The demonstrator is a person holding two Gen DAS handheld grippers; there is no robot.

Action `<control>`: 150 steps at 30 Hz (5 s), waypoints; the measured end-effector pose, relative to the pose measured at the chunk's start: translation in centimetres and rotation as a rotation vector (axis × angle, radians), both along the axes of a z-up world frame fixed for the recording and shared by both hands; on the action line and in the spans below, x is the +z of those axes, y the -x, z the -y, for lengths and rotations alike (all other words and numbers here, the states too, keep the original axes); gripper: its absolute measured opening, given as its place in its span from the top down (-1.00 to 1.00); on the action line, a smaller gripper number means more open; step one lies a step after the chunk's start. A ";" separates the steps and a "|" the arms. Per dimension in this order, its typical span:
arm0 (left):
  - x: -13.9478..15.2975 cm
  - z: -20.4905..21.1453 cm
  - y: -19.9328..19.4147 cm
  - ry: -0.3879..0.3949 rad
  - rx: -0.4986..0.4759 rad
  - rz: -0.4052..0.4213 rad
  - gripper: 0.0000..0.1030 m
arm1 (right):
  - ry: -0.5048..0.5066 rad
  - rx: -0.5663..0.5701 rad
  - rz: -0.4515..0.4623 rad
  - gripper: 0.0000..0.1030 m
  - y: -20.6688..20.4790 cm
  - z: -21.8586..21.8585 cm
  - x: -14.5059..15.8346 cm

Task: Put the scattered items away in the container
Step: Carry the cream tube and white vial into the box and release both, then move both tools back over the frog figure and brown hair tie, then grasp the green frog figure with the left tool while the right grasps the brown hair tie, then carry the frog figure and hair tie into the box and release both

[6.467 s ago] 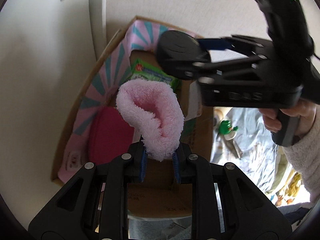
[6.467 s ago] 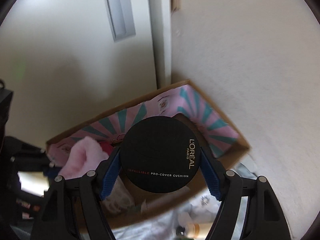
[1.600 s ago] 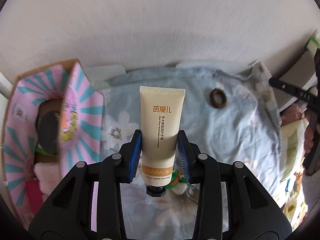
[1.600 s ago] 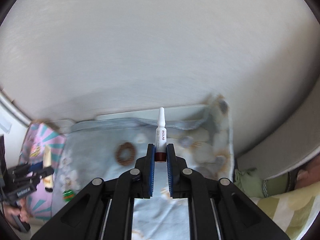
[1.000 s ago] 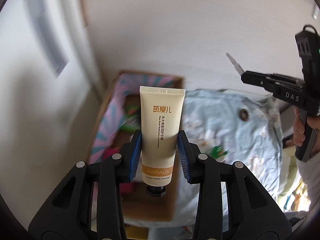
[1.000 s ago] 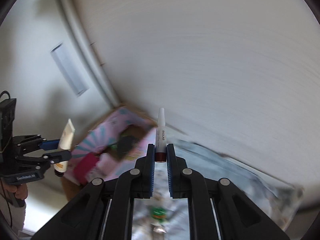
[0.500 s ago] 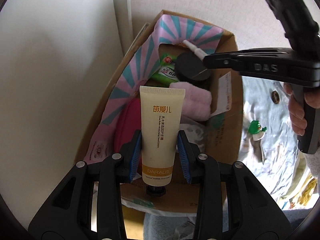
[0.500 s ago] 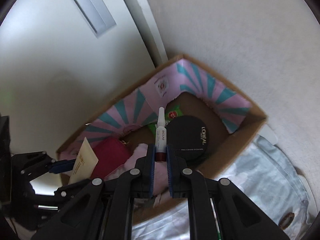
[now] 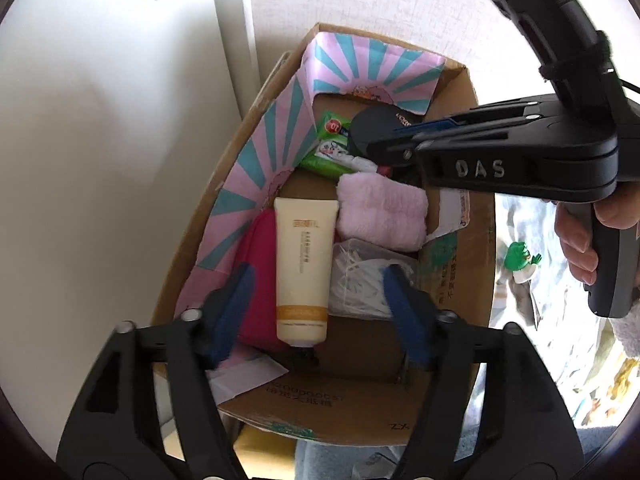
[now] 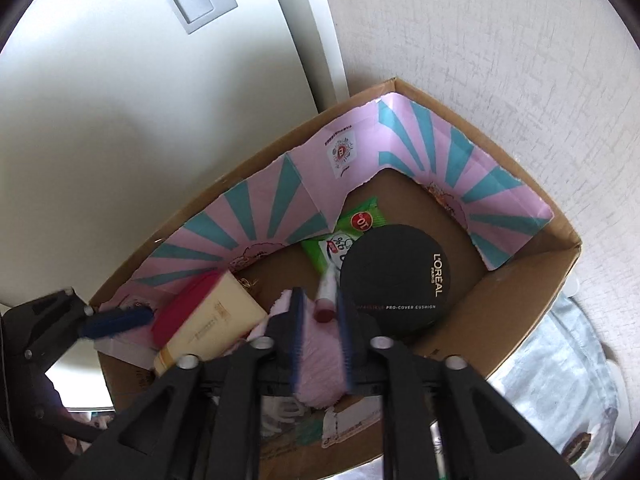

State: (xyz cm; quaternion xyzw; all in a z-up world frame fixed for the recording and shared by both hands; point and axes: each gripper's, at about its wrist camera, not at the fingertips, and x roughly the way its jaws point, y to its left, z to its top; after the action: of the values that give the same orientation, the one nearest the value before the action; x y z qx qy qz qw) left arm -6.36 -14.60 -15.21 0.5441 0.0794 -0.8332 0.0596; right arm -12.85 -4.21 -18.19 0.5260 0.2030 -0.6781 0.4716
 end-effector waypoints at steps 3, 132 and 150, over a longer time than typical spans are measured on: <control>0.5 0.0 -0.1 0.014 -0.002 -0.004 -0.36 | 0.013 -0.022 -0.013 -0.05 0.0 -0.7 0.4; 10.9 -1.4 0.5 0.059 0.182 -0.175 0.16 | 0.176 0.122 -0.263 0.72 1.2 -7.6 9.6; 2.7 0.8 1.1 -0.048 0.099 -0.065 0.16 | 0.010 0.103 -0.143 0.72 0.7 1.1 2.7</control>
State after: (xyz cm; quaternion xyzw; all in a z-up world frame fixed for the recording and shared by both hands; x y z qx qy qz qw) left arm -7.46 -15.36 -12.48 0.5136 0.1280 -0.8442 0.0849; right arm -13.56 -5.32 -15.45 0.4627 0.2595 -0.6897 0.4928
